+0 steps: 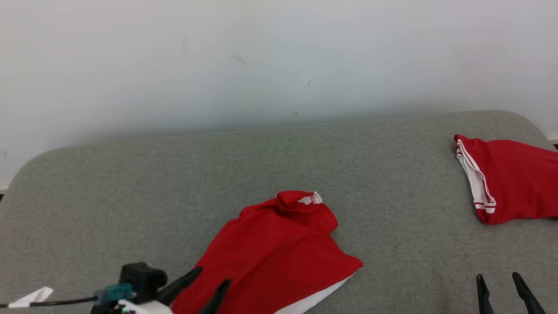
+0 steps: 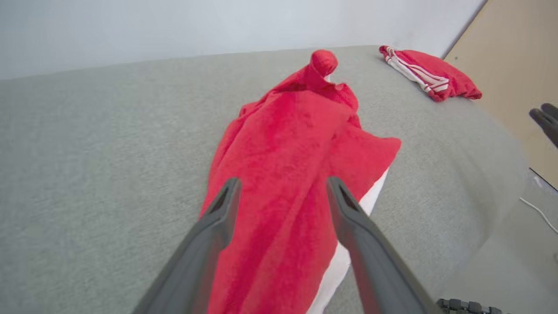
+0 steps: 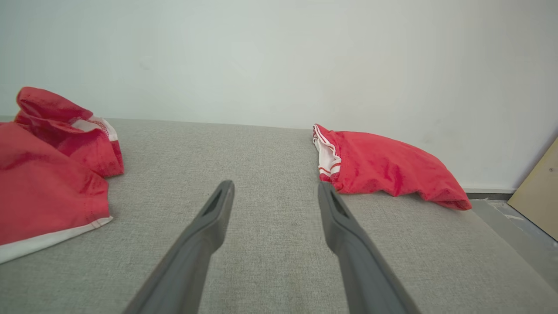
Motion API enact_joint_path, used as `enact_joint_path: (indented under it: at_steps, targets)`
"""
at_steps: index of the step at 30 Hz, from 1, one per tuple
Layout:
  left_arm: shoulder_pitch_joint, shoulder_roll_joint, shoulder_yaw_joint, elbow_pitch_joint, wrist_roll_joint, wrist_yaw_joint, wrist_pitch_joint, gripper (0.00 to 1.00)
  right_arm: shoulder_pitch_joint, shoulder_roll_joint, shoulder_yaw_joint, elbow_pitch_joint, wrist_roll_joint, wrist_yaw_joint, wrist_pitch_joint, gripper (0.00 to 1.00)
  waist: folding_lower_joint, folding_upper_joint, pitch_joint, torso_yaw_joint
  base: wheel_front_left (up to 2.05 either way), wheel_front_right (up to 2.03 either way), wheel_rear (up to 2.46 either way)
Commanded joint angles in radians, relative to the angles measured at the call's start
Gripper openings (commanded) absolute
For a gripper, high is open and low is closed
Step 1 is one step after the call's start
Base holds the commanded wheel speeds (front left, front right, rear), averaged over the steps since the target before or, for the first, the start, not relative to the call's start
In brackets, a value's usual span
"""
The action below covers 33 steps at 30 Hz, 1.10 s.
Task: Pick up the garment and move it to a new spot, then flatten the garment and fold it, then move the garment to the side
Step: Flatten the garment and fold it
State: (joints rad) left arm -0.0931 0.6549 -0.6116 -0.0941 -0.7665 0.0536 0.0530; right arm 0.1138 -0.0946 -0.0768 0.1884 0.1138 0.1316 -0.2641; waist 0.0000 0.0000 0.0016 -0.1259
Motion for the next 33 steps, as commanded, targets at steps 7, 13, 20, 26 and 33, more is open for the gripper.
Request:
enact_joint_path:
  at_steps: [7,13,20,26,33]
  targets:
    - [-0.149,-0.139,-0.116,0.017,0.073,-0.049,0.052,1.00,-0.023,-0.002,0.000,0.000,-0.001,-0.002,0.001,1.00,0.0000,0.0000,0.025,-0.091,0.00,0.00,0.00]
    - [-0.243,-0.267,-0.198,0.126,0.108,-0.088,0.072,1.00,-0.040,0.006,0.009,0.004,0.005,-0.002,0.001,1.00,0.0000,0.0000,0.060,-0.161,0.00,0.00,0.00]
    - [-0.316,-0.359,-0.256,0.320,0.143,-0.106,0.073,1.00,-0.064,0.018,0.007,0.004,0.011,-0.002,0.001,1.00,0.0000,0.0000,0.103,-0.231,0.00,0.00,0.00]
    - [-0.371,-0.381,-0.274,0.477,0.189,-0.088,0.057,1.00,-0.075,0.027,0.005,0.003,0.016,-0.002,0.001,1.00,0.0000,0.0000,0.135,-0.267,0.00,0.00,0.00]
    - [-0.411,-0.393,-0.283,0.610,0.230,-0.060,0.037,1.00,-0.081,0.035,0.001,0.005,0.013,-0.002,0.001,1.00,0.0000,0.0000,0.147,-0.279,0.00,0.00,0.00]
